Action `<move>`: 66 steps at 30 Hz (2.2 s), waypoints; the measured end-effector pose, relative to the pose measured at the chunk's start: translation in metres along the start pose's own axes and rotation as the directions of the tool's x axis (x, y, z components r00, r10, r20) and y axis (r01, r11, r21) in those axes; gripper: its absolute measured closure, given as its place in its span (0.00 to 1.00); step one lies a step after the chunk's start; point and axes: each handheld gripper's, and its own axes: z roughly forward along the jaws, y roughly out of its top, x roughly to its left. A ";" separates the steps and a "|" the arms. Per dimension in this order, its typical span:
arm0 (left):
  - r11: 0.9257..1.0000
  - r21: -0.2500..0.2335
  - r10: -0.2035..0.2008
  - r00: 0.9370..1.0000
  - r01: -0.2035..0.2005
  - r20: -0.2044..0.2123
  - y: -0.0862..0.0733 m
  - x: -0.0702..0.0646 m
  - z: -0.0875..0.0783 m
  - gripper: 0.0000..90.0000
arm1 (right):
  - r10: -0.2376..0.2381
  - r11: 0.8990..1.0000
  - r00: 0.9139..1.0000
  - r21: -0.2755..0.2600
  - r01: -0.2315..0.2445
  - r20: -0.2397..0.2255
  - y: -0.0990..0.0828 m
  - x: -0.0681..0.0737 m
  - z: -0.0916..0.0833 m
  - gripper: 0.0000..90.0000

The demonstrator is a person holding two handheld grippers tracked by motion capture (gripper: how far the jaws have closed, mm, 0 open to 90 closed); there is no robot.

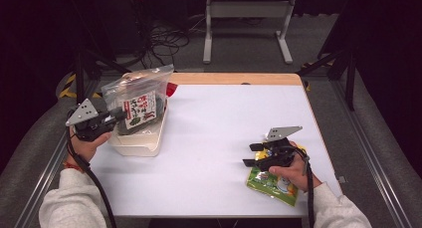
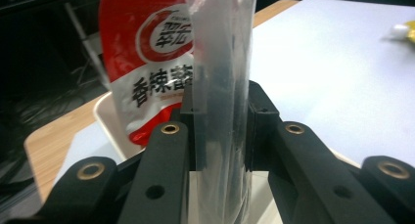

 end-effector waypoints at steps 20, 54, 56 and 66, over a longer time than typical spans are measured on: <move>0.997 -0.042 -0.071 0.994 0.068 -0.081 -0.014 -0.009 -0.003 0.81 | -0.039 0.999 0.998 0.004 0.039 0.058 0.001 0.003 -0.006 0.35; 0.984 -0.136 -0.142 0.961 0.111 -0.239 -0.021 -0.058 -0.042 0.59 | -0.055 0.998 0.984 -0.006 0.057 0.171 -0.004 -0.002 -0.029 0.35; 0.986 -0.126 -0.139 0.960 0.110 -0.244 -0.022 -0.063 -0.041 0.57 | -0.058 0.998 0.983 -0.005 0.059 0.175 -0.004 -0.001 -0.030 0.35; 0.992 -0.075 -0.119 0.968 0.105 -0.221 -0.022 -0.090 -0.034 0.38 | -0.069 0.997 0.979 -0.004 0.071 0.192 -0.004 0.000 -0.031 0.35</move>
